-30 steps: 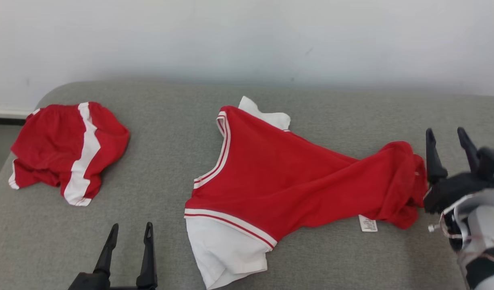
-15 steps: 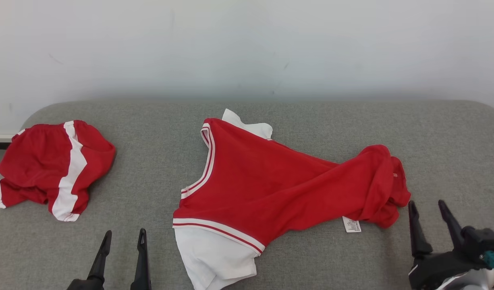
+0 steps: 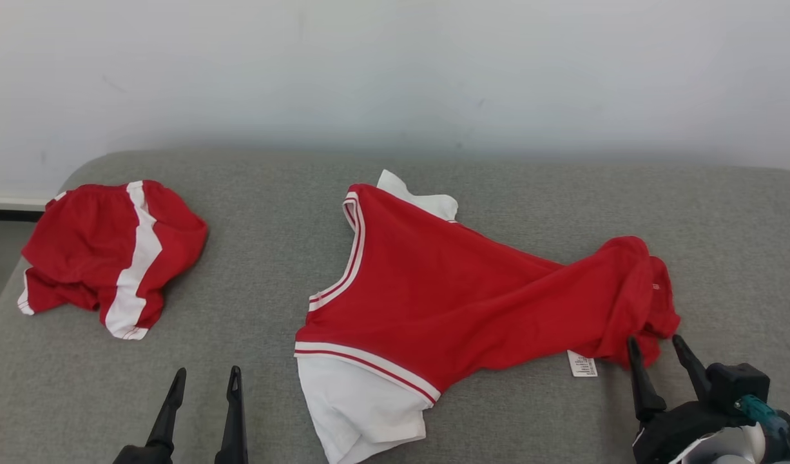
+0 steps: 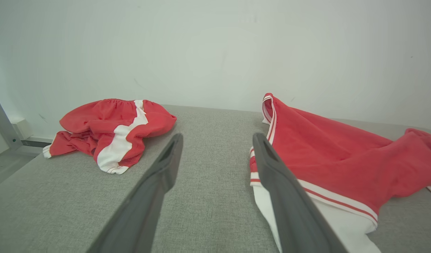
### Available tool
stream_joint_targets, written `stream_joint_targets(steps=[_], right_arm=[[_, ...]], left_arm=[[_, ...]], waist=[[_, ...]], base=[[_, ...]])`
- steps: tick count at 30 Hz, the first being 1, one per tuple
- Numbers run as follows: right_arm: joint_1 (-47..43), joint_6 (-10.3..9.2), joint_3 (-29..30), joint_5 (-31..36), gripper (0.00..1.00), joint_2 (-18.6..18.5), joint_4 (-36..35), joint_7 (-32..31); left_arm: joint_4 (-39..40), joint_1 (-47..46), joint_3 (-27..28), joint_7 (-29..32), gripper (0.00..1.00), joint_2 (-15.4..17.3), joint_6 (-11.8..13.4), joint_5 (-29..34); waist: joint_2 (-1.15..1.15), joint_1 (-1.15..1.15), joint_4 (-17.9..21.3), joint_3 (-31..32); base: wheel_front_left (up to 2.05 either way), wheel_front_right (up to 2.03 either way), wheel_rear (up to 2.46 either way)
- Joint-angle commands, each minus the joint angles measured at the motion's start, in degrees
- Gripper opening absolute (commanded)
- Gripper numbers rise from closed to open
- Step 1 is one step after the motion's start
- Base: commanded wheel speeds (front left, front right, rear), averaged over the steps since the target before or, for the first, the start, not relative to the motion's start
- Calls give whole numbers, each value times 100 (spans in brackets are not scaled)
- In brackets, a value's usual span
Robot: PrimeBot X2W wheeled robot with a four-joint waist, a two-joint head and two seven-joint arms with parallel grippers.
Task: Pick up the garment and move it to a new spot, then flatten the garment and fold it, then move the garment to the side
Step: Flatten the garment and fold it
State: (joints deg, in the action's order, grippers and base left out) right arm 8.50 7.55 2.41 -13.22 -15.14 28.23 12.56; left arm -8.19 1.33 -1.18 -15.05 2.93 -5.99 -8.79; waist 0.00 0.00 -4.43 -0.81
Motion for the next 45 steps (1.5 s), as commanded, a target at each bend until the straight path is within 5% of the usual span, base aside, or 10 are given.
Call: stream_joint_targets(steps=[1,10,11,13,14,19,38,40,41,45], right_arm=[[119,-13,-35,-16,100,30,188,-6],[604,-13,-104,-97,93,-8,1263,94],[654,-13,-104,-102,70,-22,1390,109],[760,-13,-123,-132,2,-19,1563,163],[795,-13,-141,-144,0,-10,1615,178],[790,-13,-260,-210,0,10,1464,262],[-1422,-13,-686,-1270,0,-413,-1865,-445],[-1637,-13,-541,-1323,35,-355,-2026,-549],[-1728,-13,-482,-1263,99,-357,-2070,-610],[-1905,-13,-284,-1043,100,-275,-2135,-686]], left_arm=[[-6,-22,-16,-19,100,-7,1,5],[-4,-105,-25,-19,100,-7,-2,34],[-2,-119,-29,-19,100,-8,-4,36],[3,-143,-19,-19,100,-8,-7,37],[6,-140,-7,-19,100,-7,-7,37],[-11,-6,42,-19,100,-9,32,-5],[-48,82,0,-19,100,-7,106,-114],[-50,105,23,-19,100,-7,105,-107],[-54,115,28,-19,100,-8,103,-102],[-73,121,39,-19,100,-7,91,-83]], waist=[[0,0,-110,-57],[0,0,-376,-206],[0,0,-404,-225],[0,0,-435,-248],[0,0,-437,-253],[0,0,-309,-183],[0,0,291,-36],[0,0,301,-30],[0,0,302,-24],[0,0,291,-6]], base=[[0,0,0],[0,0,0],[0,0,0],[0,0,0],[0,0,0],[0,0,0],[0,0,0],[0,0,0],[0,0,0],[0,0,0]])
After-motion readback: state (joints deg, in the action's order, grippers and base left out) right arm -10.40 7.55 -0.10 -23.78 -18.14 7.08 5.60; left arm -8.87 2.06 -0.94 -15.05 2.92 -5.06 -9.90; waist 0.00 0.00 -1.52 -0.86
